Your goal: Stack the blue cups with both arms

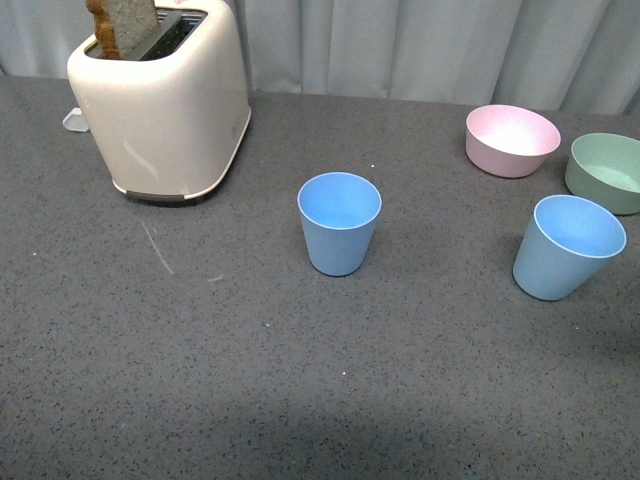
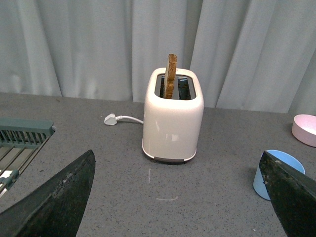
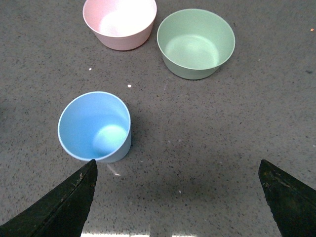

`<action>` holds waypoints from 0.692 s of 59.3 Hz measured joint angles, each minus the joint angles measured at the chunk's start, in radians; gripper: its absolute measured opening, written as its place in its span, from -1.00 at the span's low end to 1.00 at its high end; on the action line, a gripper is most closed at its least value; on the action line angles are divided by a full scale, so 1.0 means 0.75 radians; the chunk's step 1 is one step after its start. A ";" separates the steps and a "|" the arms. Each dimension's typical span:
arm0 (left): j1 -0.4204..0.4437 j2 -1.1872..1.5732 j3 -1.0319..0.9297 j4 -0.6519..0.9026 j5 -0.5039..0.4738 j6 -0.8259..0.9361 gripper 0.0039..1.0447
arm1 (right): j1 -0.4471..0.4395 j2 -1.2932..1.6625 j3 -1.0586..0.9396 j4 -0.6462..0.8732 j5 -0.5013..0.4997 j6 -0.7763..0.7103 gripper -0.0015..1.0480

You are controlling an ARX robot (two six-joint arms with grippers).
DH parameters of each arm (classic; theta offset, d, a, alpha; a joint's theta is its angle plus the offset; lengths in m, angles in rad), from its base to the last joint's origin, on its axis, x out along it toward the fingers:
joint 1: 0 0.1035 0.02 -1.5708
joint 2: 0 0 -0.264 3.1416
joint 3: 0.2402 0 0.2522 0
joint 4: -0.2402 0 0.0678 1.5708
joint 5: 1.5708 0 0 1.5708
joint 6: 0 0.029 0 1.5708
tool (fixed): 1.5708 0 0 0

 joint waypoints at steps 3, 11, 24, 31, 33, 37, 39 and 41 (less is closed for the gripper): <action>0.000 0.000 0.000 0.000 0.000 0.001 0.88 | 0.008 0.084 0.066 -0.039 -0.010 0.033 0.81; 0.000 0.000 0.000 0.000 0.000 0.001 0.88 | 0.044 0.292 0.218 -0.132 -0.022 0.126 0.81; 0.000 0.000 0.000 0.000 0.000 0.001 0.88 | 0.095 0.526 0.364 -0.171 0.012 0.240 0.81; 0.000 0.000 0.000 0.000 0.000 0.001 0.88 | 0.114 0.615 0.421 -0.173 0.048 0.288 0.81; 0.000 0.000 0.000 0.000 0.000 0.000 0.88 | 0.118 0.640 0.439 -0.179 0.056 0.304 0.81; 0.000 0.000 0.000 0.000 0.000 0.001 0.88 | 0.124 0.687 0.473 -0.201 0.066 0.347 0.81; 0.000 0.000 0.000 0.000 0.000 0.001 0.88 | 0.126 0.707 0.487 -0.217 0.065 0.372 0.76; 0.000 0.000 0.000 0.000 0.000 0.001 0.88 | 0.129 0.729 0.500 -0.228 0.073 0.389 0.63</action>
